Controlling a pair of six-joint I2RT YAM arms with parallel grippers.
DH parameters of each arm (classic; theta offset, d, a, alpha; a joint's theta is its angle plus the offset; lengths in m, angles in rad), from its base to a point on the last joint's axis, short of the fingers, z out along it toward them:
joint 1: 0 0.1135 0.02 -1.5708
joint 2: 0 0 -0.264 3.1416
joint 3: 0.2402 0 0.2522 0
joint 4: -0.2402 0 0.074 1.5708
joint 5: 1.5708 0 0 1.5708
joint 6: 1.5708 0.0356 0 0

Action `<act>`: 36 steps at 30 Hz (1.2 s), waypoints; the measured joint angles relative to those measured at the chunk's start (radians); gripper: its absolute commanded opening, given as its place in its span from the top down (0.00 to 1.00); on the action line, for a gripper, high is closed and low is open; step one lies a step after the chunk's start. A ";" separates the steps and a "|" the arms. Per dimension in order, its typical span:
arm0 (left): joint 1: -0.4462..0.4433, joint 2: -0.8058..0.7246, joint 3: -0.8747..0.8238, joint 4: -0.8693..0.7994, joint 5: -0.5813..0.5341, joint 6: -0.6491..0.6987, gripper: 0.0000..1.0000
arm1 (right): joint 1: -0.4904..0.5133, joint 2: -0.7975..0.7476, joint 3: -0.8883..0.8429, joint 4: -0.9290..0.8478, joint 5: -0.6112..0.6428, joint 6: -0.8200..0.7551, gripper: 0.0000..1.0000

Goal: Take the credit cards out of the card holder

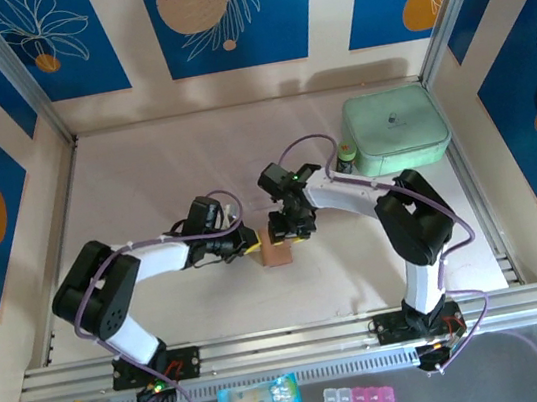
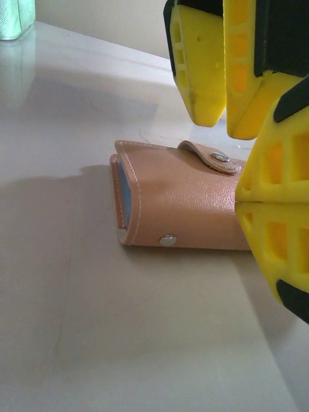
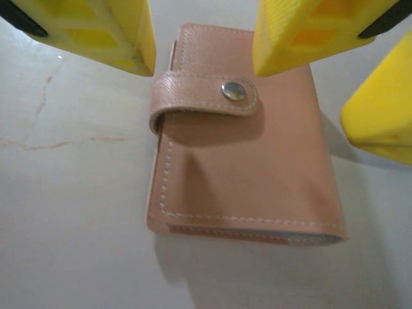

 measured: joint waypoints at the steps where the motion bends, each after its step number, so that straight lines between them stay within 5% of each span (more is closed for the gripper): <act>1: 0.000 0.003 0.000 0.003 0.004 -0.002 1.00 | 0.004 0.009 0.011 -0.003 0.006 -0.003 0.57; 24: 0.000 0.063 -0.003 0.061 0.017 -0.027 1.00 | 0.058 0.124 0.121 -0.085 0.080 -0.048 0.57; 36: 0.000 0.072 -0.012 0.087 0.023 -0.027 1.00 | 0.087 0.149 0.150 -0.127 0.148 -0.051 0.68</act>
